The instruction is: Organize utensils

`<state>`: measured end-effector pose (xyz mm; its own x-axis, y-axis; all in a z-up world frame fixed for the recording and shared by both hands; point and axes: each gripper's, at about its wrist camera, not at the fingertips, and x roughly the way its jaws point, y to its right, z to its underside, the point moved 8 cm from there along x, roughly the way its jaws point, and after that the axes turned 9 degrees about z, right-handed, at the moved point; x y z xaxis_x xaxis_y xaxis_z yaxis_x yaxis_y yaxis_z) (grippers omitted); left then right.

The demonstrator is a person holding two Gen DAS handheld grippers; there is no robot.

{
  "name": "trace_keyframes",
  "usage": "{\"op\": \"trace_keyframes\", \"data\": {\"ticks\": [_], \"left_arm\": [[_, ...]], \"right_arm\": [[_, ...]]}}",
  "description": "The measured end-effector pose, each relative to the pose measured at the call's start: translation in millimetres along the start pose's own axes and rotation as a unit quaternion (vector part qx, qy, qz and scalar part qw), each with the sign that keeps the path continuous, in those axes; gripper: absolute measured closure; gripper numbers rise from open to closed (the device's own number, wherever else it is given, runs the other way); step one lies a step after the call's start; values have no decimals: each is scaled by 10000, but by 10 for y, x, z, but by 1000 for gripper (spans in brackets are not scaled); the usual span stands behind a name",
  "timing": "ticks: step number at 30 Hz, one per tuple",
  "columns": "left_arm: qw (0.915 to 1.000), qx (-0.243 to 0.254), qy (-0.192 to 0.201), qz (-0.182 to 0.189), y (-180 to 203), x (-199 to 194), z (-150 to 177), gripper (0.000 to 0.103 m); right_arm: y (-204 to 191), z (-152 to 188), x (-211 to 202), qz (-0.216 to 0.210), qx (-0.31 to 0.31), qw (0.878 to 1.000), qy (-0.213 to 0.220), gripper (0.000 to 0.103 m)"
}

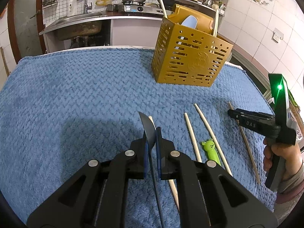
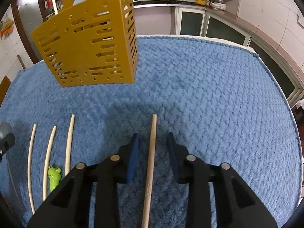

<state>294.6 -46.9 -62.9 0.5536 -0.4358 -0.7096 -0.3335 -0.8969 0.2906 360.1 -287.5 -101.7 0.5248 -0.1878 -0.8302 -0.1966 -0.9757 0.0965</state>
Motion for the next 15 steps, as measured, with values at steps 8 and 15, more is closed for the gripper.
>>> {"op": "trace_keyframes", "data": {"ticks": [8,15], "left_arm": [[10000,-31,31,17,-18,-17,-23,98],[10000,-28,49,25,8,-42,-51,98]], "right_arm": [[32,49,-73,-249,265,9993,127,97],[185,-68,-403,-557,625,9945,637,97]]}}
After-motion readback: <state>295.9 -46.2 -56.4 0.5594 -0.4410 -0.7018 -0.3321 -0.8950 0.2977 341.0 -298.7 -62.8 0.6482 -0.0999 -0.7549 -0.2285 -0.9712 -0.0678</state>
